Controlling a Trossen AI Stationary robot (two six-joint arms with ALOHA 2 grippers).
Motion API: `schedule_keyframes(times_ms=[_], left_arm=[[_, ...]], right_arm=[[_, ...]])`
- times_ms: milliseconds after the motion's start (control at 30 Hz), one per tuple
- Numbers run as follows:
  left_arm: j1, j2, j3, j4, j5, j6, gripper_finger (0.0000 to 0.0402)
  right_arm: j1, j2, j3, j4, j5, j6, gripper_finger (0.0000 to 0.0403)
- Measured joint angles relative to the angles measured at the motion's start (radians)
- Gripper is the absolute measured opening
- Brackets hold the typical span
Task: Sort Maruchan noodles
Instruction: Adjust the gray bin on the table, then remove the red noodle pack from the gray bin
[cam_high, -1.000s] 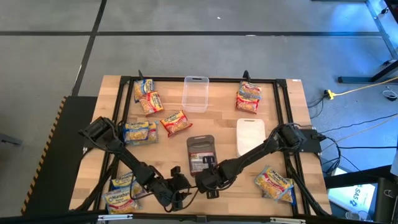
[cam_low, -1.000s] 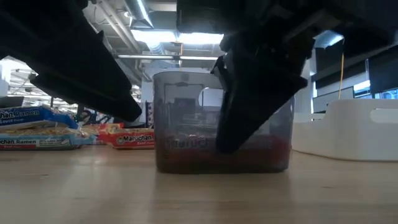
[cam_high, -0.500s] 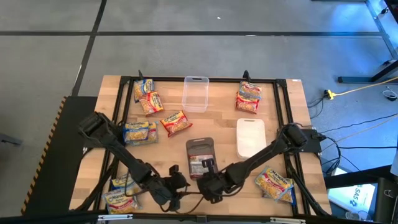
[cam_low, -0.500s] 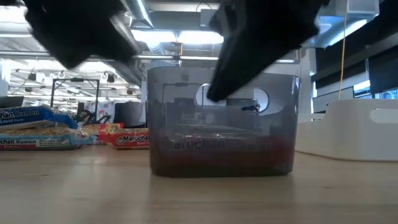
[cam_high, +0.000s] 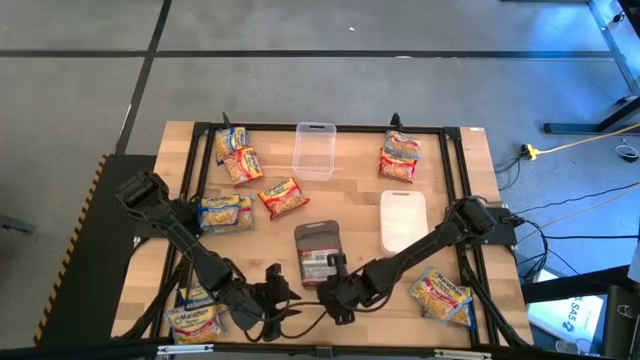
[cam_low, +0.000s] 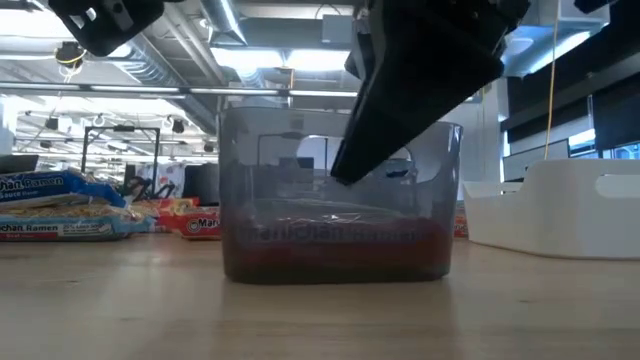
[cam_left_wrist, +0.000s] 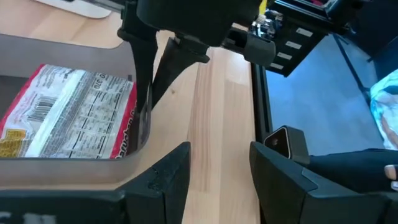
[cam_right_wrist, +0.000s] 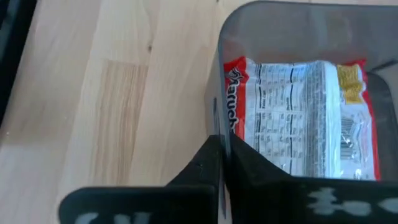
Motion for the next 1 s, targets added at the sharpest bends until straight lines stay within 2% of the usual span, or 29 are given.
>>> schedule_keyframes(times_ms=[100,167,400,533,633,767,1000], left_arm=[[0.004,0.0,0.0,0.001,-0.013,0.002,0.0158],[0.005,0.0,0.0,0.0,-0.014,0.014,0.0158],[0.004,0.0,0.0,0.001,-0.016,0.019,0.0158],[0.004,0.0,0.0,0.0,-0.015,0.019,0.0158],[0.004,0.002,0.0,-0.001,-0.015,0.019,0.0158],[-0.003,0.02,-0.001,-0.006,-0.026,0.019,0.0158],[0.025,0.046,0.0,0.015,-0.033,0.03,0.0158]], right_arm=[[0.0,0.0,0.0,0.002,0.011,0.009,0.0007],[0.0,0.0,0.01,-0.015,-0.019,0.011,0.0023],[-0.009,0.0,0.082,-0.157,-0.057,0.003,0.014],[-0.045,0.0,0.099,-0.19,-0.184,-0.019,0.0185],[-0.084,0.0,0.1,-0.196,-0.276,-0.022,0.0196],[-0.115,-0.018,0.1,-0.255,-0.364,-0.003,0.0192],[-0.085,-0.13,0.101,-0.325,-0.336,0.017,0.0178]])
